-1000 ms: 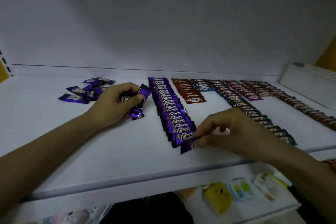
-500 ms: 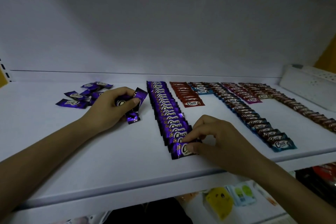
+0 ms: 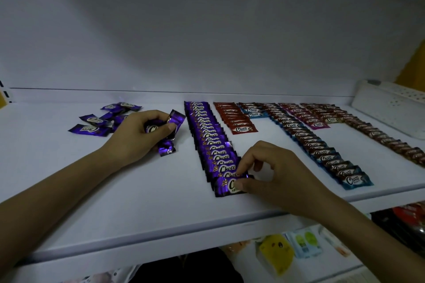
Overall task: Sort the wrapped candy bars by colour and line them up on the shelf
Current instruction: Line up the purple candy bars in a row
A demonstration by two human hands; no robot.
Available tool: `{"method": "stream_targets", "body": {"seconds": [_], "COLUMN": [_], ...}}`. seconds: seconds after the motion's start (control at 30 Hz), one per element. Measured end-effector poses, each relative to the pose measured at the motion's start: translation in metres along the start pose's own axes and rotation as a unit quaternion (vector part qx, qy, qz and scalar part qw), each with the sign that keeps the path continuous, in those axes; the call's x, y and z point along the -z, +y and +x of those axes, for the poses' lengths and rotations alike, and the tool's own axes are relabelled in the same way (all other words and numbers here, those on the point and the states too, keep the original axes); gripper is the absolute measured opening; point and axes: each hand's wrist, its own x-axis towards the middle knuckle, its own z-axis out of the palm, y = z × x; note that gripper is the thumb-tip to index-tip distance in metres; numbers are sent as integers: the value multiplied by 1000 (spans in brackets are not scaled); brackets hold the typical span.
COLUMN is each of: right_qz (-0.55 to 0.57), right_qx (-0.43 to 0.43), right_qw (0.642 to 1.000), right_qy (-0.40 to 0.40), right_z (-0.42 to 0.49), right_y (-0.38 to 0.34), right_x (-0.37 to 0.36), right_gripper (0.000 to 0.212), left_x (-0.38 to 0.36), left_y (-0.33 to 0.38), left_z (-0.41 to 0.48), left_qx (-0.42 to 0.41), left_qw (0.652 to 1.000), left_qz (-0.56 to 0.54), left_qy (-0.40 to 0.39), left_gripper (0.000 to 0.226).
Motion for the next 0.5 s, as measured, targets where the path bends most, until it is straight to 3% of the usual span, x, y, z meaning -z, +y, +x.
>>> {"method": "stream_targets", "body": {"seconds": [0.17, 0.3, 0.5], "right_qz": [33, 85, 132], "right_qx": [8, -1, -24], "right_qw": [999, 996, 990], "right_qy": [40, 19, -34], "right_z": [18, 70, 126], "right_y": [-3, -16, -38], "right_x": [10, -1, -30], "right_gripper": [10, 13, 16], "left_x": [-1, -1, -1], "left_y": [8, 19, 19], "left_z": [-2, -4, -7], "left_qx": [-6, -79, -117], "left_qw": [1000, 994, 990], "left_qz": [-11, 54, 60], "left_qy": [26, 49, 45], "left_gripper": [13, 10, 41]}}
